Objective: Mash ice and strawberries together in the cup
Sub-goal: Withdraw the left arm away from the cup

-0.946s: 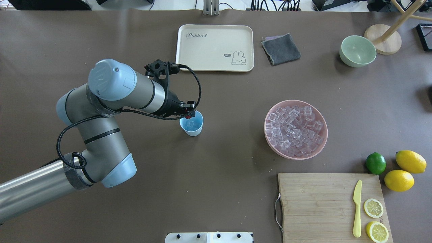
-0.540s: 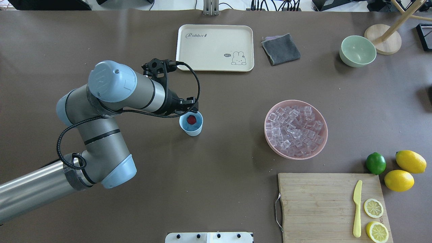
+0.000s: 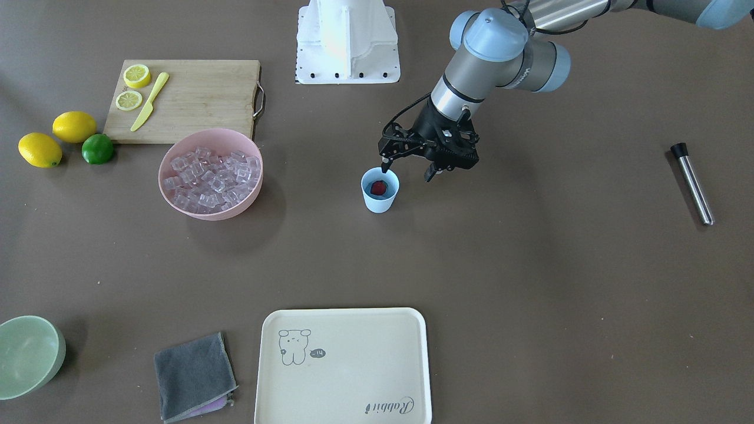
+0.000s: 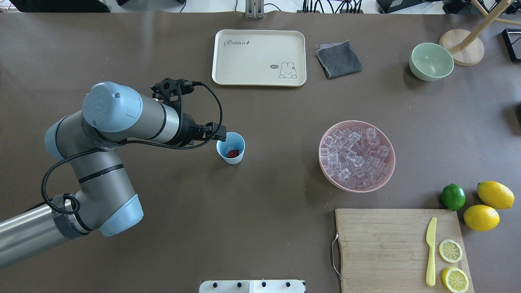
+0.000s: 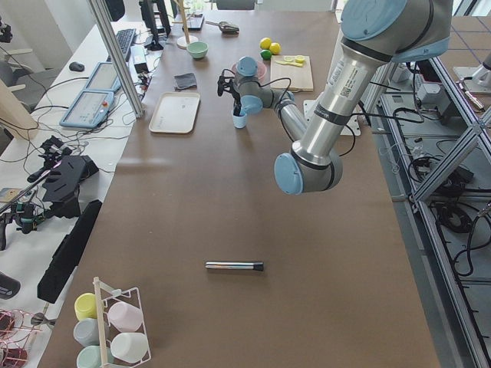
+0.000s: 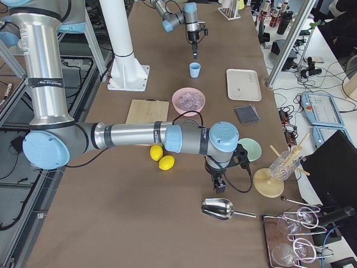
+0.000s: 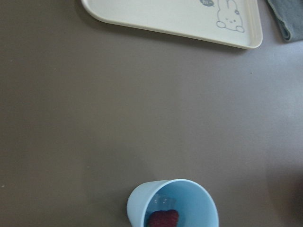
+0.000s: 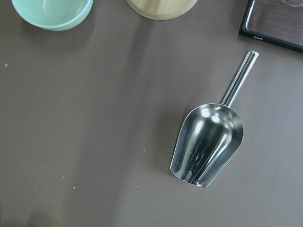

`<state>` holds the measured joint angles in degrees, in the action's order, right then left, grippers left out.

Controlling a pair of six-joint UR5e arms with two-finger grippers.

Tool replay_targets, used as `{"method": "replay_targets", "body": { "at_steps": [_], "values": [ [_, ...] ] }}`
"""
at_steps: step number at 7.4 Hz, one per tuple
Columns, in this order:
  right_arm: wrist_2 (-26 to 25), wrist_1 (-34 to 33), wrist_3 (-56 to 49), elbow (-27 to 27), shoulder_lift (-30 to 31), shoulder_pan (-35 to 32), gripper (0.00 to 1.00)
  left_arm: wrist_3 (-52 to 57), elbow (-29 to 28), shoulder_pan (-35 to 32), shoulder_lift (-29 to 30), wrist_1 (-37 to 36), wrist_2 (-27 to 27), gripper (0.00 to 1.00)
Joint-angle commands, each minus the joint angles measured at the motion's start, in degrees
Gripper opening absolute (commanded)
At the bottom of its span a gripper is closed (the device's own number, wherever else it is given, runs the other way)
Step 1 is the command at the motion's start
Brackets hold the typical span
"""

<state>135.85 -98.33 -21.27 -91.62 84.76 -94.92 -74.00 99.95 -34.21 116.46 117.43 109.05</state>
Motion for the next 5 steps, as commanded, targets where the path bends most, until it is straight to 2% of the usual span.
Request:
{"method": "replay_targets", "body": {
  "at_steps": [1,2,3,4,5],
  "values": [
    [0.12,-0.02,0.0,-0.4,0.23,-0.09,1.0,0.43,-0.37,-3.2,-7.88,-0.01,0.2,0.98],
    [0.12,-0.02,0.0,-0.4,0.23,-0.09,1.0,3.13,-0.46,-5.92,-12.36,1.03,0.46,0.98],
    [0.12,-0.02,0.0,-0.57,0.23,-0.09,1.0,10.47,-0.46,-10.74,-15.45,1.22,3.68,0.98],
    [0.29,-0.02,0.0,-0.75,0.23,-0.17,1.0,16.11,-0.63,-16.96,-19.13,2.09,9.45,0.98],
    [0.21,-0.02,0.0,-0.84,0.23,-0.09,1.0,22.26,-3.42,-22.07,-20.73,2.18,12.04,0.98]
  ]
}}
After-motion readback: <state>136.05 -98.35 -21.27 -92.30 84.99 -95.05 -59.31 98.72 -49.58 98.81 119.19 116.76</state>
